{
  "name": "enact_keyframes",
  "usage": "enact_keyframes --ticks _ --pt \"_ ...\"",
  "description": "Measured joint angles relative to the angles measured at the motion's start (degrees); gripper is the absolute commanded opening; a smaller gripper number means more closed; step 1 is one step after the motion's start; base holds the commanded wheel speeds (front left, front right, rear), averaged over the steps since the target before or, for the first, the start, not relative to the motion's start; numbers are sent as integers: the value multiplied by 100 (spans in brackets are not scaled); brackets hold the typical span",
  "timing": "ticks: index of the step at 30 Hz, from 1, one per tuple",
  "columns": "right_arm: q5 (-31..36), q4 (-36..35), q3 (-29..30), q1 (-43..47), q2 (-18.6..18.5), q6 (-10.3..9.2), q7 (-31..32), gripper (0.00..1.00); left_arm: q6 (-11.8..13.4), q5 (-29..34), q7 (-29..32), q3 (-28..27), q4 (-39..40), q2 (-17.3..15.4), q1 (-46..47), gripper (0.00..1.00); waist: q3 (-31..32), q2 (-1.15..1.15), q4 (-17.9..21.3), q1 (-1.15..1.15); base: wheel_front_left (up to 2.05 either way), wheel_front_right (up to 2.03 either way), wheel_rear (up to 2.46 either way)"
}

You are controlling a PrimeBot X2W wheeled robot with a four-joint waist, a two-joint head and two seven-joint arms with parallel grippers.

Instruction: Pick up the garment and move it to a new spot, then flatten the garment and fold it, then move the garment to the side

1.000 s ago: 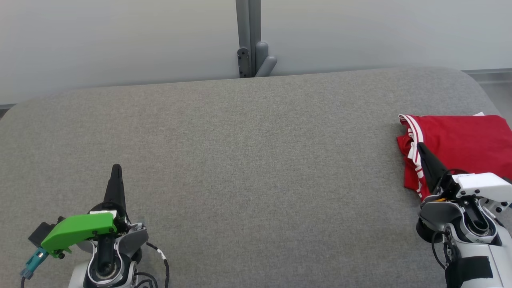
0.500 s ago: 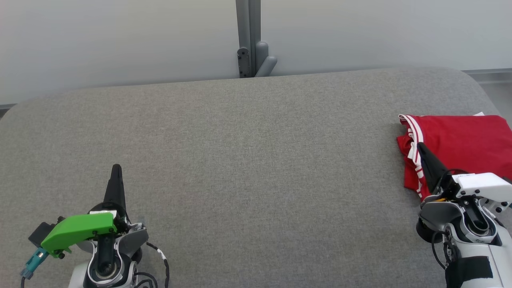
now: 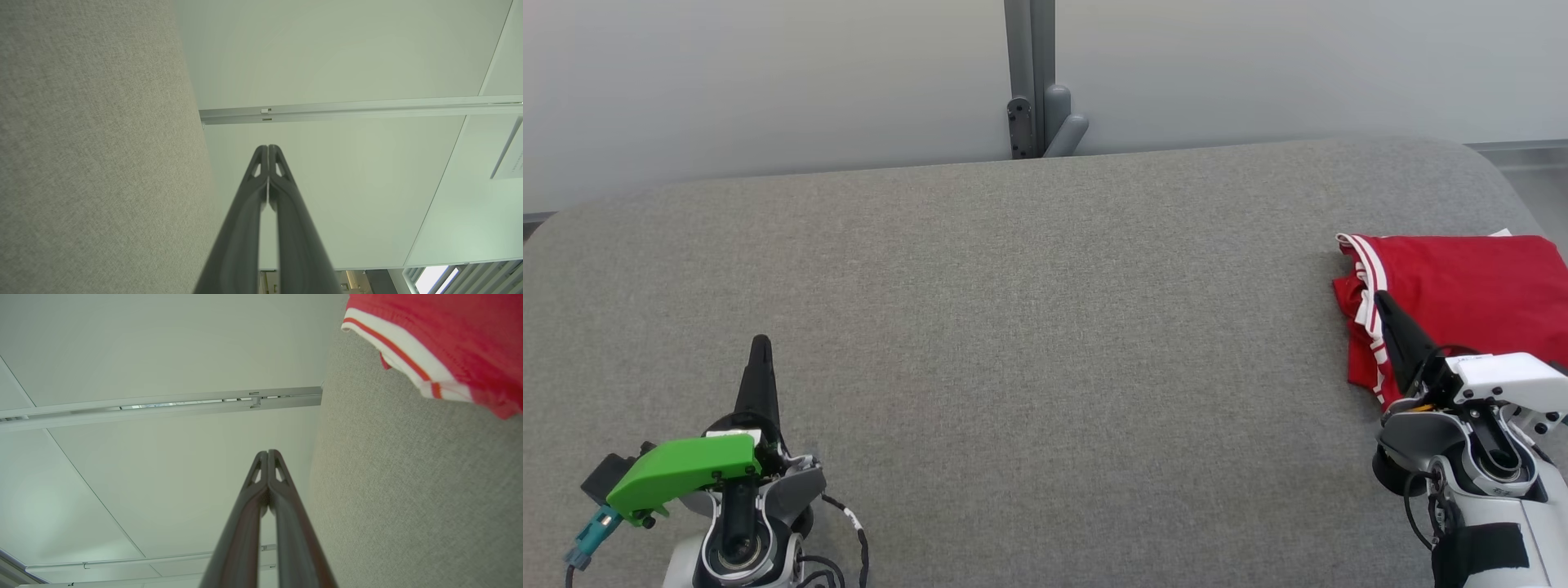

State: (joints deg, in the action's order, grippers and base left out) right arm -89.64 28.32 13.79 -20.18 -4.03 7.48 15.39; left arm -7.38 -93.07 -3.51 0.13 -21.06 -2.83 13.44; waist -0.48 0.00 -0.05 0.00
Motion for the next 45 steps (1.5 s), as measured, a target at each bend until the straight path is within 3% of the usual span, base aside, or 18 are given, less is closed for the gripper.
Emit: enact_keyframes --ticks 45 --pt "0 0 4 0 2 0 1 0 0 -1 0 0 0 1 1 0 0 0 0 0 0 0 0"
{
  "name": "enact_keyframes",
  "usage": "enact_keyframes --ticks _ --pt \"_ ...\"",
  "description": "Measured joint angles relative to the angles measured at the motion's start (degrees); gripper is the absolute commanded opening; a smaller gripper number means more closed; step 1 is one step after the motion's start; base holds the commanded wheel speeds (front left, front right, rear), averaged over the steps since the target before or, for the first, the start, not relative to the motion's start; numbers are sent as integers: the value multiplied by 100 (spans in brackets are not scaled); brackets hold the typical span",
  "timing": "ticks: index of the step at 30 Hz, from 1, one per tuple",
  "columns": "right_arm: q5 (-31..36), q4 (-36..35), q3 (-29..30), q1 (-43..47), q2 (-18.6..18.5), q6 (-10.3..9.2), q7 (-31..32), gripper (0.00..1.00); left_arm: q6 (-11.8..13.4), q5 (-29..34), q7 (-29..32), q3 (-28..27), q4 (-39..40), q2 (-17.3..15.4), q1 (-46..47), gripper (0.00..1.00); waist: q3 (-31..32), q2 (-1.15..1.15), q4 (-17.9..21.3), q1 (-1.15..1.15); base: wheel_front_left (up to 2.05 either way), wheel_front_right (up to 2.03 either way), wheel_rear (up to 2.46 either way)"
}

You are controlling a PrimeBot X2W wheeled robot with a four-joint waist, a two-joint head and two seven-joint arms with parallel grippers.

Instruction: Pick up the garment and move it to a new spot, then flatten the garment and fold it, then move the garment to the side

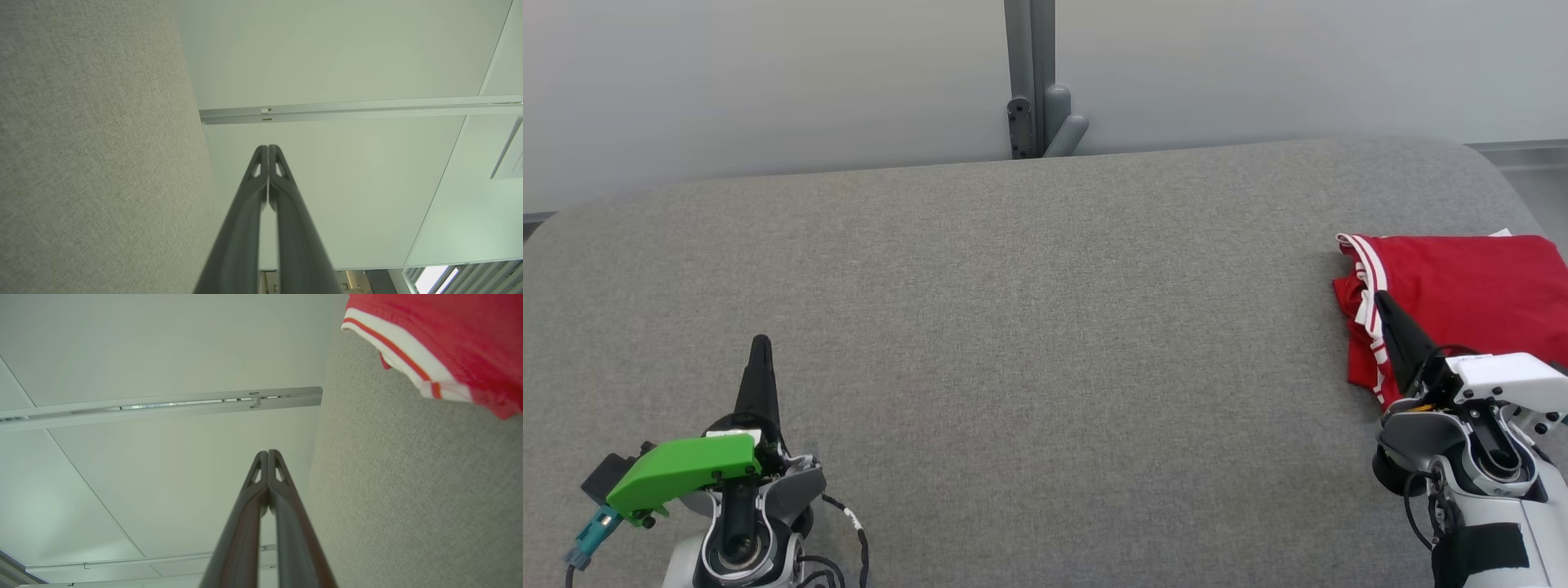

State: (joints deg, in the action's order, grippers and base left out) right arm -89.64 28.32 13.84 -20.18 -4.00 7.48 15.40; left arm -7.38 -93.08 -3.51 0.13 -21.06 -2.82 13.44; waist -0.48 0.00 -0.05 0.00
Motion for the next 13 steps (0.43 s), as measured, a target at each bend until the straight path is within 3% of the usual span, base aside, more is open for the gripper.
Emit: enact_keyframes --ticks 13 --pt "0 0 1 -1 0 0 11 0 0 0 0 0 0 0 0 0 0 0 0 0 0 0 0"
